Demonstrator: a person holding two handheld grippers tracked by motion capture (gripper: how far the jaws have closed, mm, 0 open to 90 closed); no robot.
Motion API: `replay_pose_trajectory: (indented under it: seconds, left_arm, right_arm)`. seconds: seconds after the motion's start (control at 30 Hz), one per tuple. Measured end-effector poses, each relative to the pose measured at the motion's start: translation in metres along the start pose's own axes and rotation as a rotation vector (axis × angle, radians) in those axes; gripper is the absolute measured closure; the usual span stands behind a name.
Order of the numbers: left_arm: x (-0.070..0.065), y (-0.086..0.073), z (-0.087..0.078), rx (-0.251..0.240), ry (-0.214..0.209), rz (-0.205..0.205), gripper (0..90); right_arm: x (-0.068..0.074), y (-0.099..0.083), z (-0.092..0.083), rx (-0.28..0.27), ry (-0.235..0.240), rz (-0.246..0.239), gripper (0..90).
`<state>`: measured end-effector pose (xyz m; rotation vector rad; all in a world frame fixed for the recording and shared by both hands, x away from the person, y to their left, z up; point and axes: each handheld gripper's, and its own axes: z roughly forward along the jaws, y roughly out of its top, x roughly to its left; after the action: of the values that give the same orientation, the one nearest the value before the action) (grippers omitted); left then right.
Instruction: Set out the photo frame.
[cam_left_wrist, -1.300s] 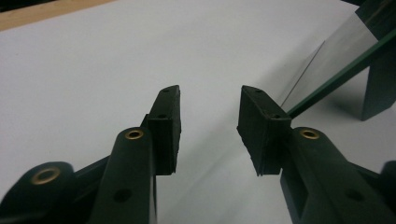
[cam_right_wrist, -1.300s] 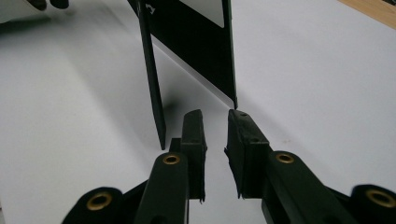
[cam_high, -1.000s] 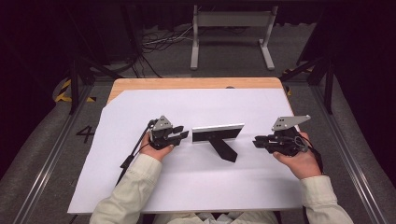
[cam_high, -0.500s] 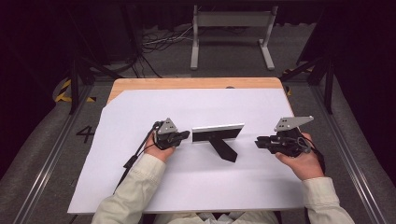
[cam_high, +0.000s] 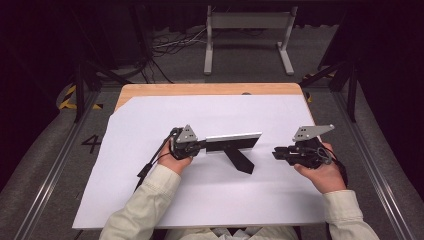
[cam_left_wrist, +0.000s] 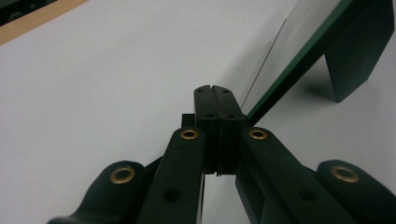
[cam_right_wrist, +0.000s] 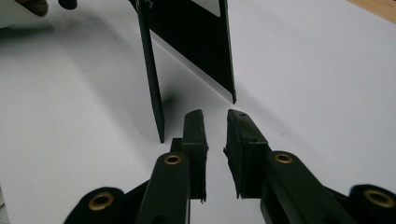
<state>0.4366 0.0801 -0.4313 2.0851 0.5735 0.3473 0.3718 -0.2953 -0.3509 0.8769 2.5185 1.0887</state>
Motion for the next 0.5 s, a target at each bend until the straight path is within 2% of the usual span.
replay_pose_trajectory:
  seconds: [0.1, 0.27, 0.33, 0.5]
  left_arm:
    - [0.001, -0.003, 0.005, 0.028, 0.005, 0.003, 90.0]
    - [0.004, -0.005, 0.010, 0.058, 0.012, 0.037, 90.0]
    - [0.004, -0.007, 0.013, 0.075, -0.005, 0.047, 90.0]
    - [0.004, -0.007, 0.013, 0.083, -0.009, 0.042, 90.0]
  right_arm:
    - [0.000, 0.000, 0.001, 0.001, 0.001, -0.002, 77.2]
    - [0.000, -0.001, -0.001, 0.001, -0.002, 0.001, 77.2]
    - [0.000, -0.002, -0.003, -0.003, -0.004, 0.002, 77.2]
    - [0.000, -0.002, -0.004, -0.006, -0.004, 0.001, 77.1]
